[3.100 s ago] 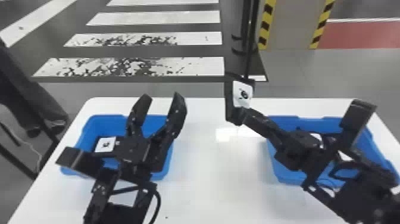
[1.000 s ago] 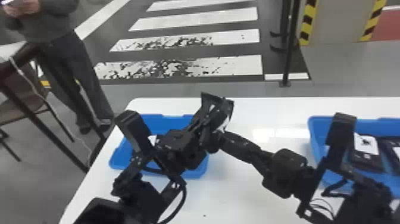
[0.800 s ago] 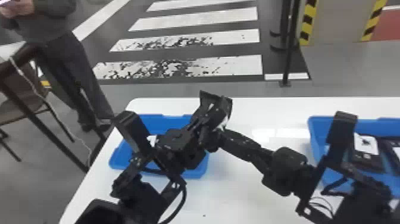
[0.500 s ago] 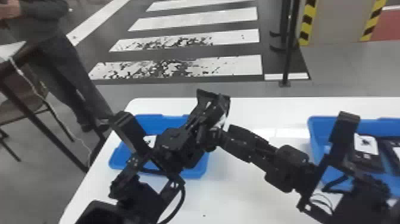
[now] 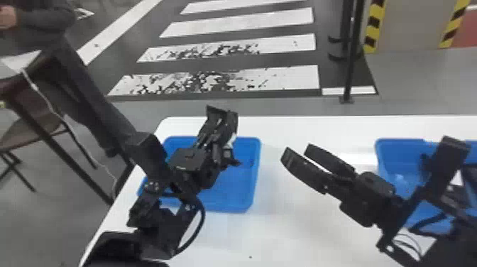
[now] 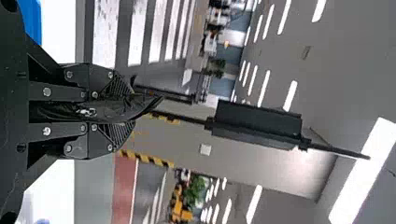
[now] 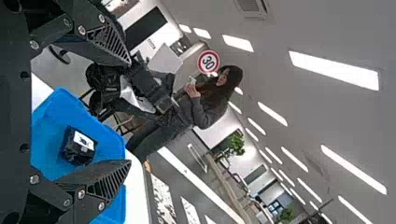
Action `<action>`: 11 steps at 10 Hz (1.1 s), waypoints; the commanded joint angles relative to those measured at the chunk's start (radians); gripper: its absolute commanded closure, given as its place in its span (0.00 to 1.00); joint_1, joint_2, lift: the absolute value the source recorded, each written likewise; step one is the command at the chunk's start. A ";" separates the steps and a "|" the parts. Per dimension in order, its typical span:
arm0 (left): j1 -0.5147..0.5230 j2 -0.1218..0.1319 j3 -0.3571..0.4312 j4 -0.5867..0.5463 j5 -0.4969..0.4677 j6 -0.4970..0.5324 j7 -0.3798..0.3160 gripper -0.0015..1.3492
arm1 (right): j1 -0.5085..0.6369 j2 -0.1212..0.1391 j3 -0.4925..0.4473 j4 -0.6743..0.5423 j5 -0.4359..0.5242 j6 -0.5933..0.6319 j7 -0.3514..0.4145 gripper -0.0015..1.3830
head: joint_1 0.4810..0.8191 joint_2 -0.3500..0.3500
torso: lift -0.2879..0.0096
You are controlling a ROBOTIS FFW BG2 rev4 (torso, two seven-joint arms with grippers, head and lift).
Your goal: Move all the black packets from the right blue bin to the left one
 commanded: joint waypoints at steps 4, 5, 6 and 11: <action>-0.129 -0.009 0.089 0.496 -0.091 -0.403 0.092 0.19 | 0.054 0.010 -0.093 -0.029 0.014 -0.005 0.002 0.22 | 0.63 1.00 | 0.50; -0.112 -0.011 0.073 0.496 -0.047 -0.479 0.069 0.00 | 0.066 0.019 -0.136 -0.031 0.046 0.005 0.002 0.22 | 0.63 1.00 | 0.50; -0.100 -0.011 0.047 0.488 0.002 -0.542 0.034 0.10 | 0.071 0.033 -0.210 -0.046 0.112 0.081 0.002 0.22 | 0.63 0.98 | 0.50; 0.128 -0.023 -0.074 0.145 0.136 -0.643 -0.012 0.12 | 0.142 0.110 -0.551 -0.203 0.598 0.375 -0.142 0.22 | 0.63 0.63 | 0.50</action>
